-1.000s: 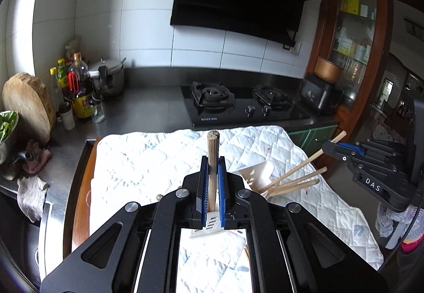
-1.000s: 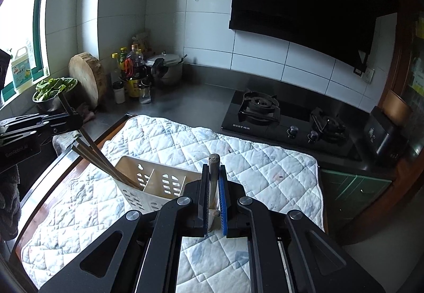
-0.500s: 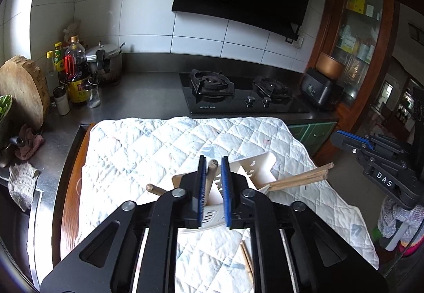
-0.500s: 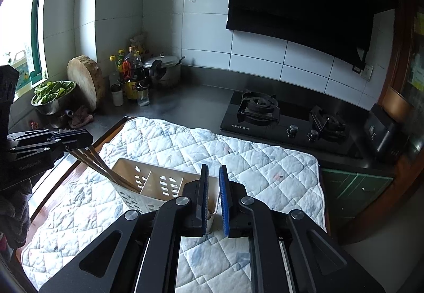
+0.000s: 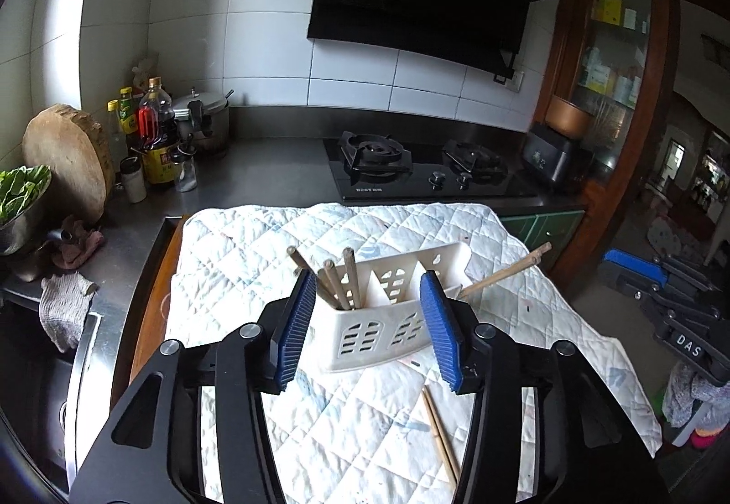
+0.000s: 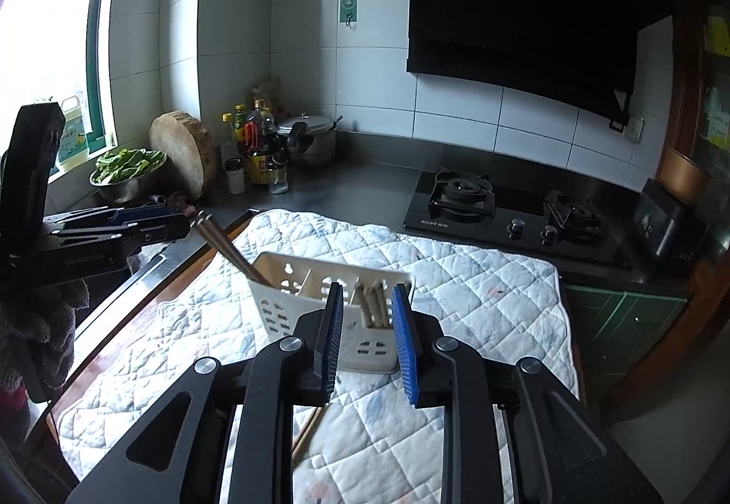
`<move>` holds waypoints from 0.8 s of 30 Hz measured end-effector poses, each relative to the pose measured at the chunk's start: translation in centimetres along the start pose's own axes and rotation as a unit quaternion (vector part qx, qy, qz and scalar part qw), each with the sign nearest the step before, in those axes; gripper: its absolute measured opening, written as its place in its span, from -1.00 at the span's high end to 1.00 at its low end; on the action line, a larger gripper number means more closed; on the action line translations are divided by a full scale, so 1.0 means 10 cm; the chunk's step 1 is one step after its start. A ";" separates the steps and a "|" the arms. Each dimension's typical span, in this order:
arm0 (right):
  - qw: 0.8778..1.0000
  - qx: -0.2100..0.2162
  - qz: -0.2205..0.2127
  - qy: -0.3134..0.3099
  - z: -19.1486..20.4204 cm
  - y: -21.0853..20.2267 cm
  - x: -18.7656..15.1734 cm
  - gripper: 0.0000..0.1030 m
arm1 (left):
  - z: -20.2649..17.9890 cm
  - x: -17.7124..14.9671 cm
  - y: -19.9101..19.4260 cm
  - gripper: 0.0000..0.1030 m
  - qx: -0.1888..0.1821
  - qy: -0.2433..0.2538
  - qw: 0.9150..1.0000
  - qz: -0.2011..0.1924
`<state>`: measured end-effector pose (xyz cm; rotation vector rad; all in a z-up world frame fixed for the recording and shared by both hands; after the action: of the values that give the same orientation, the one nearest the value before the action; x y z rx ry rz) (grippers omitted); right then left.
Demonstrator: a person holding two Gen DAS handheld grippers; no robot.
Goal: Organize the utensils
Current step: 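Drop the left tool's chopstick into the holder and open while the right tool releases its chopstick, then return the left tool to the last chopstick and close while the right tool grasps the other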
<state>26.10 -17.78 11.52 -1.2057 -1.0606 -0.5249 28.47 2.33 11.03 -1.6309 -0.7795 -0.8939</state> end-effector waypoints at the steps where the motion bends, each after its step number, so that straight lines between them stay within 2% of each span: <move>1: 1.000 0.005 0.003 0.002 0.03 -0.02 -0.09 0.57 | 0.01 -0.05 -0.04 -0.02 0.002 -0.001 1.000 -0.001; 8: 0.999 0.023 0.032 0.009 0.29 -0.11 -0.74 0.47 | 0.10 -0.41 -0.30 -0.18 0.006 -0.017 1.000 -0.003; 11: 0.998 0.027 0.046 0.015 0.39 -0.12 -1.01 0.42 | 0.12 -0.57 -0.38 -0.33 0.018 -0.019 1.000 -0.005; 14: 0.998 0.026 0.059 0.015 0.50 -0.12 -1.29 0.25 | 0.14 -0.72 -0.44 -0.41 0.016 -0.023 1.000 -0.005; 16: 0.997 0.025 0.067 0.016 0.57 -0.11 -1.46 0.17 | 0.14 -0.83 -0.48 -0.53 0.023 -0.020 1.000 -0.004; 19: 0.996 0.025 0.077 0.023 0.66 -0.10 -1.65 0.07 | 0.13 -0.99 -0.54 -0.66 0.039 -0.010 0.999 -0.004; 24: 0.994 0.025 0.096 0.042 0.71 -0.05 -1.90 -0.03 | 0.16 -1.20 -0.60 -0.72 0.050 -0.005 0.999 0.000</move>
<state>14.46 -15.06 -4.89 -1.2158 -0.8712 -0.3944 17.57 4.62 3.37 -1.5492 -0.8182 -0.8337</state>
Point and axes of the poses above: each gripper's, at about its wrist camera, not at the fingertips, and y roughly the way its jaws point, z to its left, x to its top, the point moved 2 cm from there along y, roughly the way its jaws point, and after that the axes turned 3 degrees about -z, right-handed, at the moved point
